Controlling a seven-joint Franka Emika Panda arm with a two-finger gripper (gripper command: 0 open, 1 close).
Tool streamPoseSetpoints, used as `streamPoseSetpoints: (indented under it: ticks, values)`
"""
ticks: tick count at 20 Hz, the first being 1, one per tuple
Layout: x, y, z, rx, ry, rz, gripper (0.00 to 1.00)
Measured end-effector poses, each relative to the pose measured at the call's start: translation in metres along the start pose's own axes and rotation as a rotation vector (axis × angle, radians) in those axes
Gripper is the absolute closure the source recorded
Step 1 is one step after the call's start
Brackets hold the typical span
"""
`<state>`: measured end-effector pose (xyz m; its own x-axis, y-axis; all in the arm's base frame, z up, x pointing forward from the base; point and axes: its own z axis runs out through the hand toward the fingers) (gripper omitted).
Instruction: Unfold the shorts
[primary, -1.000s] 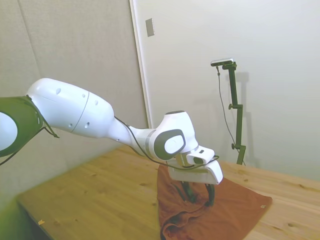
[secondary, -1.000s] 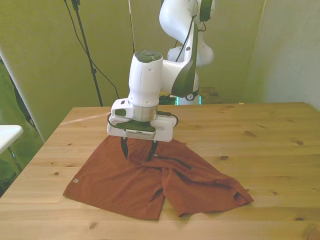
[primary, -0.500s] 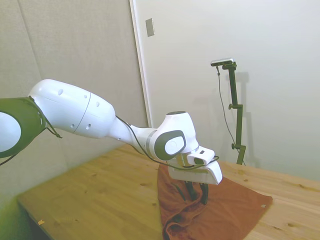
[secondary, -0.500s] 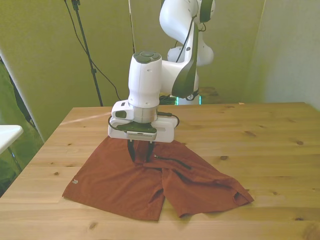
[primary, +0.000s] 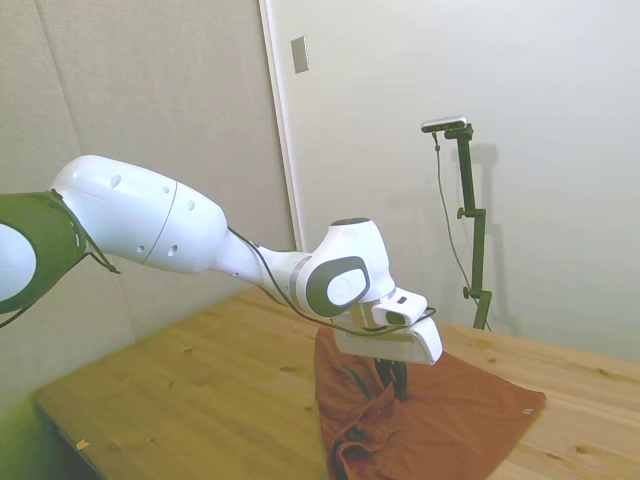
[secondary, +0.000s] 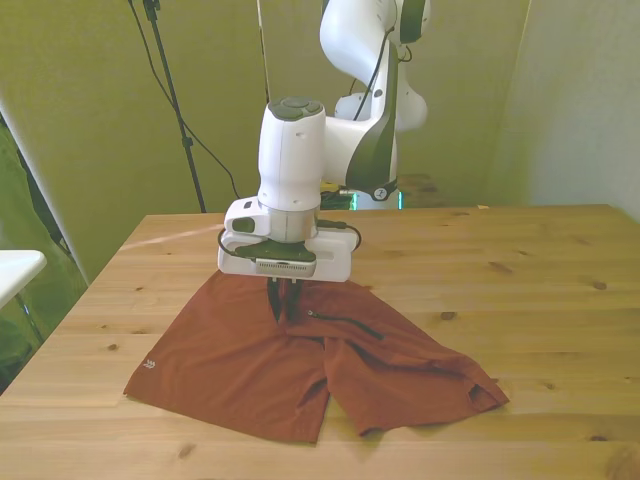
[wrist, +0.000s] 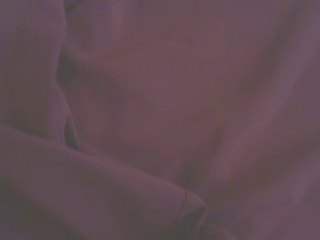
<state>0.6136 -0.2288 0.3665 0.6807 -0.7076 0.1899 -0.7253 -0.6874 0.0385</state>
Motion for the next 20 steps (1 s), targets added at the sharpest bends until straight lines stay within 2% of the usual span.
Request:
streamPoseSetpoints:
  ticks: [5,13,20]
  values:
    - [-0.024,0.007,-0.026,0.035,0.009,-0.02,1.0]
    - [-0.136,-0.02,-0.103,0.137,0.035,-0.156,1.0]
    - [-0.239,-0.048,-0.117,0.137,0.049,-0.323,1.0]
